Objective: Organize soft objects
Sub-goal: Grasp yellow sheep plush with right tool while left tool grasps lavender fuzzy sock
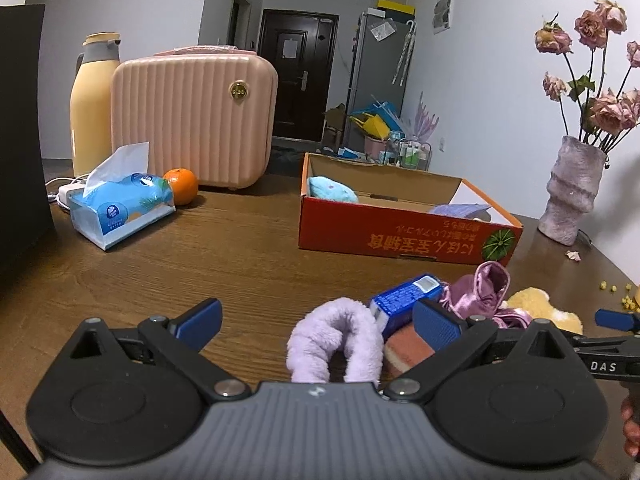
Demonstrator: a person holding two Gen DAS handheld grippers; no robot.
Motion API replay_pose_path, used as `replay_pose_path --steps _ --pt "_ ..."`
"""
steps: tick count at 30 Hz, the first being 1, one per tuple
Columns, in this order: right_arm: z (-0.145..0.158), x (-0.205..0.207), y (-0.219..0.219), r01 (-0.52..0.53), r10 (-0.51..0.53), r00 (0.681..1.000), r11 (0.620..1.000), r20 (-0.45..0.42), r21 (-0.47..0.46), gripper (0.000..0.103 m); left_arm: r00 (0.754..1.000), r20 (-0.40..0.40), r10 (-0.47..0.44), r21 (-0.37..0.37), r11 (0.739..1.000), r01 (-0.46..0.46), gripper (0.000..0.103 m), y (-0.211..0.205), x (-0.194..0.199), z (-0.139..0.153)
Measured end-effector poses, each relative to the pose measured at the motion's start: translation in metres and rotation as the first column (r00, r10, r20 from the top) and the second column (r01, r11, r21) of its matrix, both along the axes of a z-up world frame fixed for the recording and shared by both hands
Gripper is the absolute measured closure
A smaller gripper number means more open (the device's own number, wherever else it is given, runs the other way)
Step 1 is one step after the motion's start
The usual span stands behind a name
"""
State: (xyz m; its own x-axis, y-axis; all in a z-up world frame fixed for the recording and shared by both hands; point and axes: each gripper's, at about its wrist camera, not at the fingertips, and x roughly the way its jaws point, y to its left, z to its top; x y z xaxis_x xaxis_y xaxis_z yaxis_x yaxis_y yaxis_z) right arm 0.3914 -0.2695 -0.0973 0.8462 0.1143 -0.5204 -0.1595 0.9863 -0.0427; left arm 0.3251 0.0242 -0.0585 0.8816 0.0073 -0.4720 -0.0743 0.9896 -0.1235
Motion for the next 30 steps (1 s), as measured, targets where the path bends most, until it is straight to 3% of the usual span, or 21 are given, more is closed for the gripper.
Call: replay_pose_path --steps 3,6,8,11,19,30 --pt "-0.009 0.014 -0.011 -0.017 0.021 0.999 0.995 -0.045 0.095 0.003 1.000 -0.003 0.002 0.010 1.000 -0.001 0.000 0.003 0.004 -0.004" --pt "-0.016 0.023 -0.016 -0.050 0.065 0.994 0.984 -0.083 0.169 0.018 1.000 0.004 0.007 0.026 1.000 -0.007 0.000 0.003 0.003 -0.005" --pt "-0.019 0.023 -0.018 -0.084 0.107 0.990 0.972 -0.090 0.221 0.037 1.000 0.014 0.004 0.042 0.999 -0.005 0.000 0.001 0.001 -0.006" --pt "-0.019 0.018 -0.017 -0.089 0.108 0.991 0.971 -0.076 0.220 0.042 1.000 0.030 0.000 0.078 0.997 -0.002 0.000 -0.004 -0.003 -0.007" --pt "-0.012 0.000 -0.023 -0.059 0.069 0.997 0.965 -0.032 0.255 0.048 0.999 0.041 -0.009 0.098 0.995 0.005 0.000 -0.006 -0.008 -0.009" --pt "0.004 -0.037 -0.032 -0.021 -0.001 0.997 0.957 0.078 0.288 0.048 0.997 0.072 0.019 0.034 0.999 -0.021 0.000 0.009 -0.018 -0.001"
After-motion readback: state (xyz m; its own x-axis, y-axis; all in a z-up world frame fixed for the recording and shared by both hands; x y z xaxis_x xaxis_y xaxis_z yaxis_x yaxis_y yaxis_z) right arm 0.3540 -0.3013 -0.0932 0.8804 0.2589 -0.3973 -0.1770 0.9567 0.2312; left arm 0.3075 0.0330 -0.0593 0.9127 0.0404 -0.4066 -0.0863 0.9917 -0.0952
